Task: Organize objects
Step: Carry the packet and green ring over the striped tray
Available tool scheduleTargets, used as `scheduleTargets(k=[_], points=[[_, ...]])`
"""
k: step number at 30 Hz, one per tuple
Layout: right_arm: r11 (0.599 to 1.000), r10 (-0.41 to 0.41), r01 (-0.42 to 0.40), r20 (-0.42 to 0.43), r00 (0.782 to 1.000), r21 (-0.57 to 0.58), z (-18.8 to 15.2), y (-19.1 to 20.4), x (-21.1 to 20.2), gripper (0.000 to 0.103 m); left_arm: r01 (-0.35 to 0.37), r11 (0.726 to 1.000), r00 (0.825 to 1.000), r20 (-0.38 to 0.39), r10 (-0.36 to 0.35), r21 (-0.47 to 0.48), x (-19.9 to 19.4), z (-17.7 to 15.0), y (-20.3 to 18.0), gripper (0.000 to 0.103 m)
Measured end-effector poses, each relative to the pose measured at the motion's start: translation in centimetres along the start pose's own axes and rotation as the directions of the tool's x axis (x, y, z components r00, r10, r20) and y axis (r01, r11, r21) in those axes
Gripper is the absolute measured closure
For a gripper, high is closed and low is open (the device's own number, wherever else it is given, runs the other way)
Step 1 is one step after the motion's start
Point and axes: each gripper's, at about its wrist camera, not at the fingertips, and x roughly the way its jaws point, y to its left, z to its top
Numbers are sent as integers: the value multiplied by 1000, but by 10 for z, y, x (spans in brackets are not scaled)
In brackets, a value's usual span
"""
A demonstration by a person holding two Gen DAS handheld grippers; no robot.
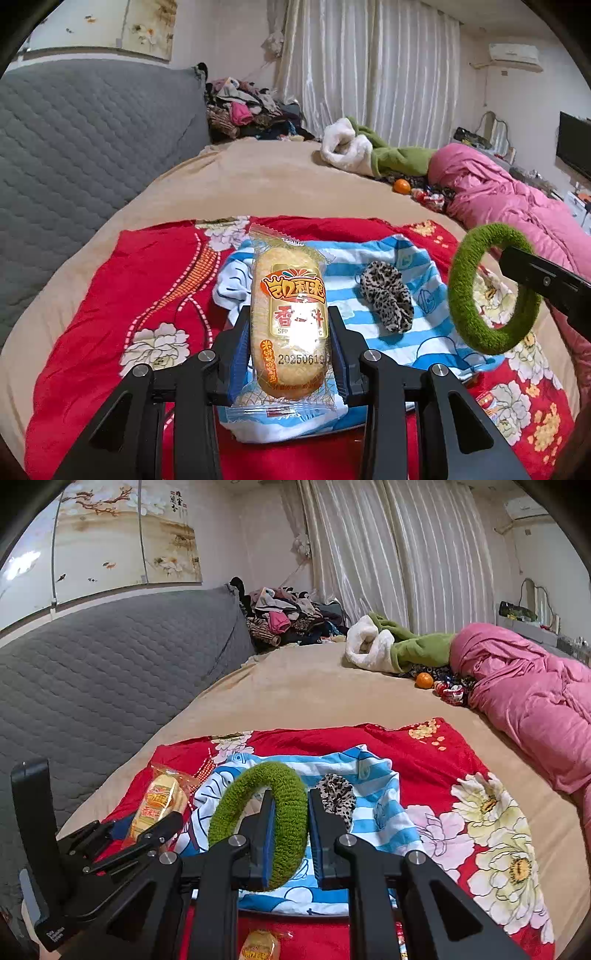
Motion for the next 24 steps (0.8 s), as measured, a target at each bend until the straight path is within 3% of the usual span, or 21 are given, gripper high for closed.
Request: scheduleTargets(k=[24], points=[[999,-46,46,-53,998,6,-32,-14,73,86,-41,999,999,-25,40,-19,67,-21,9,64]])
